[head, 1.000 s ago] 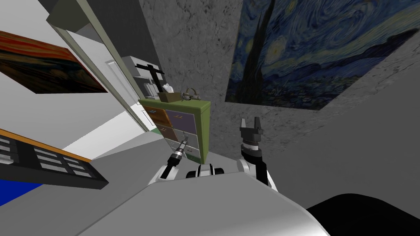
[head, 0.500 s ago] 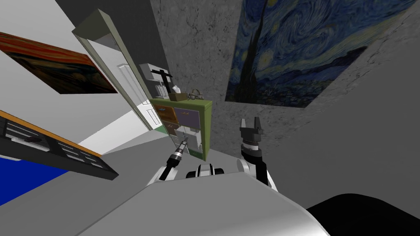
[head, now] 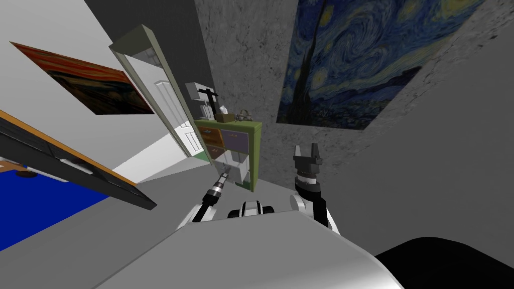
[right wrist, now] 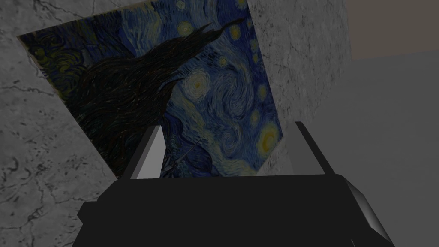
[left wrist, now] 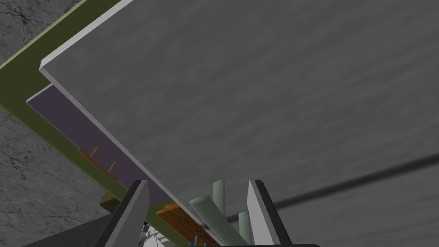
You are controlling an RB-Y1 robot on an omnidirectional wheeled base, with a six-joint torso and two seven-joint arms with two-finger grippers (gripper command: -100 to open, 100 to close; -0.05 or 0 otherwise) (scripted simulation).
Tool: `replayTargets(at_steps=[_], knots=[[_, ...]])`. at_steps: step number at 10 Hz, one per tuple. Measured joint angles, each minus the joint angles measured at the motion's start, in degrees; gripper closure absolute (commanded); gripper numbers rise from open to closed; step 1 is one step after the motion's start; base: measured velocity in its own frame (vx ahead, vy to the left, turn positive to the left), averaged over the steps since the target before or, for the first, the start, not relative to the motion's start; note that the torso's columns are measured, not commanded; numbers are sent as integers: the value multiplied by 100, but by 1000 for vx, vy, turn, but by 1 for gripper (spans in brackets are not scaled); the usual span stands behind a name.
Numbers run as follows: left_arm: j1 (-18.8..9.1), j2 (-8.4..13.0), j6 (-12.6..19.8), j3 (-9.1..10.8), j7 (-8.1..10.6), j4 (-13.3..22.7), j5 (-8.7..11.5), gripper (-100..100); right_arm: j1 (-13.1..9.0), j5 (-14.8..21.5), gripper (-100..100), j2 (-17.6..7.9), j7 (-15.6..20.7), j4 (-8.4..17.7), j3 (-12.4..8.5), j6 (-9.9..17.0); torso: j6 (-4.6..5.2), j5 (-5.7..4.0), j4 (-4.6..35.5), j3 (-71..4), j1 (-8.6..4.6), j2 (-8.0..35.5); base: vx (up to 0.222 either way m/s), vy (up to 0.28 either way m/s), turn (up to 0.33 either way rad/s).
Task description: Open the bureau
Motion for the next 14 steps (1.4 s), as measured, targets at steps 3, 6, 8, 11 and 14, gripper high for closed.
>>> replayTargets(at_steps=[3, 6, 8, 11, 14], knots=[[-14, 188, 434, 3, 172, -428, 28, -100, 2, 0, 0, 0, 0, -1, 0, -1, 5, -3, 9, 5, -5, 13, 8, -19, -12], [-13, 330, 778, -4, 304, -769, 47, -100, 1, 0, 0, 0, 0, -1, 0, 0, -1, -4, 27, 28, 7, 52, -20, -12, -16], [-6, 435, 1086, -27, 411, -1009, 59, -100, 1, 0, 0, 0, 0, -1, 0, -1, -4, -21, 56, 37, -7, 72, -16, -6, -6], [15, 441, 1149, -34, 424, -989, 59, 0, 1, 0, 0, 0, 0, -1, 0, 0, 3, -7, 25, 25, -4, 47, 0, 0, 0], [26, 442, 1163, -33, 425, -974, 59, 0, 1, 0, 0, 0, 0, -1, 0, 0, 3, -2, 15, 19, 1, 36, 0, 0, 0]])
